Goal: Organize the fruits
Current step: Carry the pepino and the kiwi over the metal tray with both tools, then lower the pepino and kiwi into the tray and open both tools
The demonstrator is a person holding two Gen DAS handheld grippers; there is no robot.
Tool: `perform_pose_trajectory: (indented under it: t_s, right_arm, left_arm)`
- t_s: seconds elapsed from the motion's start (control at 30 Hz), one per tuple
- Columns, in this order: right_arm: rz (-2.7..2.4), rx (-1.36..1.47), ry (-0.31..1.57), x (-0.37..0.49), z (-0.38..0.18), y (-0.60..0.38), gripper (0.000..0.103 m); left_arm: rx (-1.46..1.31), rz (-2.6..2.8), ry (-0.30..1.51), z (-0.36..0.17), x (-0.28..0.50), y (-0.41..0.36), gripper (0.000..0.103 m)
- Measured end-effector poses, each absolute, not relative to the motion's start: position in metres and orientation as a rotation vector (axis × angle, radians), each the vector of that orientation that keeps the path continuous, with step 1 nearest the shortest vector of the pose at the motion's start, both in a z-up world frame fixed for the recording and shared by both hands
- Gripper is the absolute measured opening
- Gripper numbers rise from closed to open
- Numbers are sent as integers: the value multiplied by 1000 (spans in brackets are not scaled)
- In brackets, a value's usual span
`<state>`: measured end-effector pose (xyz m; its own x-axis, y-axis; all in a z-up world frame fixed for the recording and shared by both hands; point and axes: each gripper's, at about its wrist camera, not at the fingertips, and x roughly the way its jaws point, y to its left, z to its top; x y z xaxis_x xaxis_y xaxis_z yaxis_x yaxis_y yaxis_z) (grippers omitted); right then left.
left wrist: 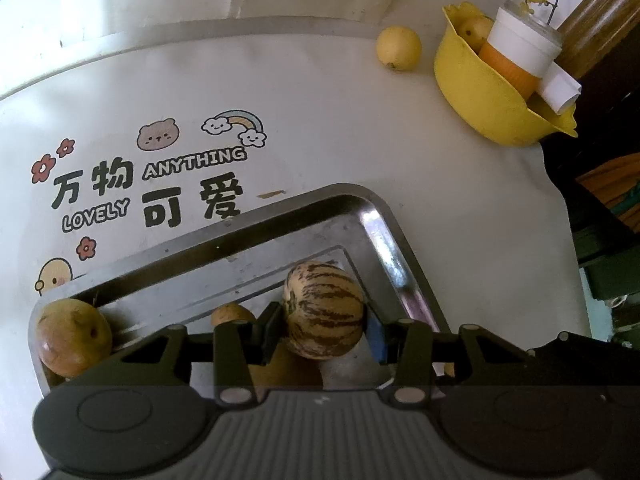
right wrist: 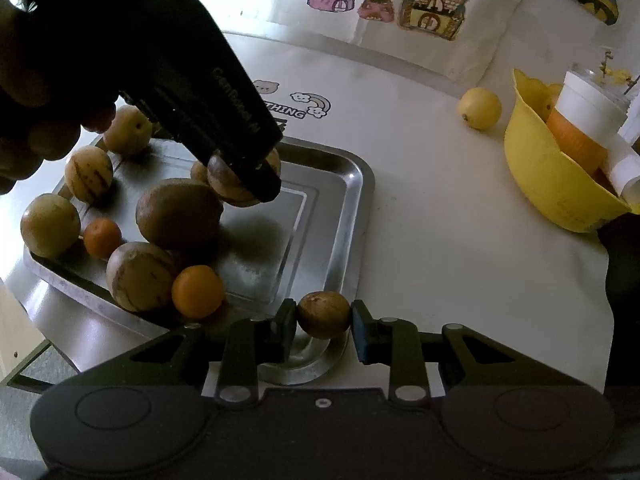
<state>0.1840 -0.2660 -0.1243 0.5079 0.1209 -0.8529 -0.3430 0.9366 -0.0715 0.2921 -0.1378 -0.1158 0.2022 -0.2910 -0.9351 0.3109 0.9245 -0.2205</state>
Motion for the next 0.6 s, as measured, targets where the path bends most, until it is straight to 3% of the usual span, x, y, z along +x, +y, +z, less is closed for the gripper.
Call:
perform_pose_trajectory:
  t_s: [0.6]
  right_arm:
    - [342, -272, 997, 195, -131, -271, 31]
  left_arm:
    - [32, -390, 1331, -128, 301, -149, 48]
